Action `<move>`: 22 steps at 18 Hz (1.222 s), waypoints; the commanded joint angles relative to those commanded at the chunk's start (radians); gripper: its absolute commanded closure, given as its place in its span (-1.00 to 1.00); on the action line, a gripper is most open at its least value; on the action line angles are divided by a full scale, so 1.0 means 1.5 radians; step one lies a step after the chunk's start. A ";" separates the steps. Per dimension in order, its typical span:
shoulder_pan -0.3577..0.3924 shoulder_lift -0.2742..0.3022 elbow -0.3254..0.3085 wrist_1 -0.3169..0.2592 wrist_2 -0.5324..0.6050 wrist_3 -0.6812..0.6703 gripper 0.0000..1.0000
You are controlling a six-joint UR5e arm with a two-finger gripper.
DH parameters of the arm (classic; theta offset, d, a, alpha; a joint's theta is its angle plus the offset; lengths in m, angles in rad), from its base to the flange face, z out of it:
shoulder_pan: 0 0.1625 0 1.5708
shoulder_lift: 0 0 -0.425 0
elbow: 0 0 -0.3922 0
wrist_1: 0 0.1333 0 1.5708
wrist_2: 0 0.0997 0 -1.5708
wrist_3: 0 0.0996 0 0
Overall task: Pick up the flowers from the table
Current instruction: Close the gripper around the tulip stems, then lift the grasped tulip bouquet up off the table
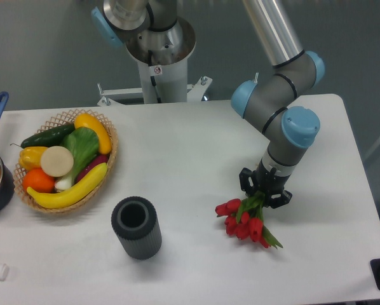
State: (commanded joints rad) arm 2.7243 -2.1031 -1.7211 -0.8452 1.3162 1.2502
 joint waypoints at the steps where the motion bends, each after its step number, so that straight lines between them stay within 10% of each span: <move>1: 0.000 0.001 0.000 0.000 0.000 0.000 0.44; 8: 0.007 0.064 0.007 -0.001 -0.018 0.002 0.41; 22: 0.067 0.194 0.065 0.000 -0.285 -0.140 0.40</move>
State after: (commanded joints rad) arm 2.8254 -1.8117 -1.6229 -0.8452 0.8885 1.0401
